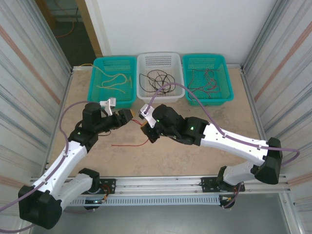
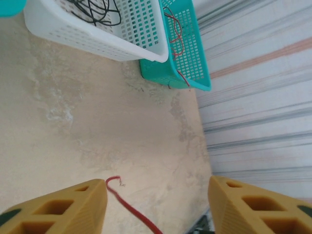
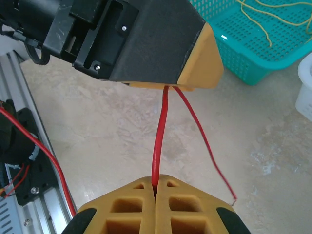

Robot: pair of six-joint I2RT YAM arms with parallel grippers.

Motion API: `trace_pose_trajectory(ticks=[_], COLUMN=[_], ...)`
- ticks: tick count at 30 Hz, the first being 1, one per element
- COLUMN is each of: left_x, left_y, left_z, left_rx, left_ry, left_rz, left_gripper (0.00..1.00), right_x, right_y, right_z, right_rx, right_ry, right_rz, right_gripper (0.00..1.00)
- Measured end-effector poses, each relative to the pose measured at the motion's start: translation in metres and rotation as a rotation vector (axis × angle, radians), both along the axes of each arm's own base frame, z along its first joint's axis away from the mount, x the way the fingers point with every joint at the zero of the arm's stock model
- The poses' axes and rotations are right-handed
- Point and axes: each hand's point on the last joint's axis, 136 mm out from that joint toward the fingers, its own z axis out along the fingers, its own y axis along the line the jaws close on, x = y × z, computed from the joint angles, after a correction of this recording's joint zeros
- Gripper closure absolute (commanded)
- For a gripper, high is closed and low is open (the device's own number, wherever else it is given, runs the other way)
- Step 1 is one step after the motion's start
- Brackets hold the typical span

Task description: Untangle the cables

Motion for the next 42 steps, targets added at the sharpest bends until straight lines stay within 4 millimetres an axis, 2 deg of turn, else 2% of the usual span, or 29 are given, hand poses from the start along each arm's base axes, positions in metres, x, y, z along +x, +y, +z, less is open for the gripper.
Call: trace_pose_trajectory(ticks=[5, 11, 14, 21, 27, 35, 40, 42], left_x=[0.001, -0.001, -0.004, -0.007, -0.008, -0.009, -0.012, -0.013], left_y=[-0.005, -0.004, 0.005, 0.040, 0.037, 0.037, 0.038, 0.038], left_z=[0.019, 0.025, 0.025, 0.045, 0.041, 0.042, 0.032, 0.027], left_rx=[-0.086, -0.116, -0.109, -0.147, -0.205, -0.215, -0.185, -0.167], left_ry=[-0.018, -0.007, 0.003, -0.051, -0.031, -0.032, -0.008, 0.003], left_rz=[-0.005, 0.007, 0.047, 0.181, 0.168, 0.169, 0.167, 0.164], left_gripper=[0.49, 0.40, 0.39, 0.39, 0.36, 0.38, 0.38, 0.38], right_x=[-0.001, 0.001, 0.002, 0.004, 0.014, 0.042, 0.070, 0.088], right_y=[0.002, 0.001, 0.001, 0.001, -0.004, -0.017, -0.043, -0.060], right_z=[-0.003, -0.004, -0.004, -0.001, 0.007, 0.047, 0.081, 0.100], right_rx=[-0.006, -0.011, -0.012, -0.001, 0.020, 0.133, 0.216, 0.254], right_ry=[0.003, -0.003, -0.005, -0.010, -0.015, -0.035, -0.051, -0.066], right_rz=[0.003, -0.006, -0.010, -0.016, -0.044, -0.131, -0.223, -0.289], right_gripper=[1.00, 1.00, 1.00, 1.00, 1.00, 1.00, 1.00, 1.00])
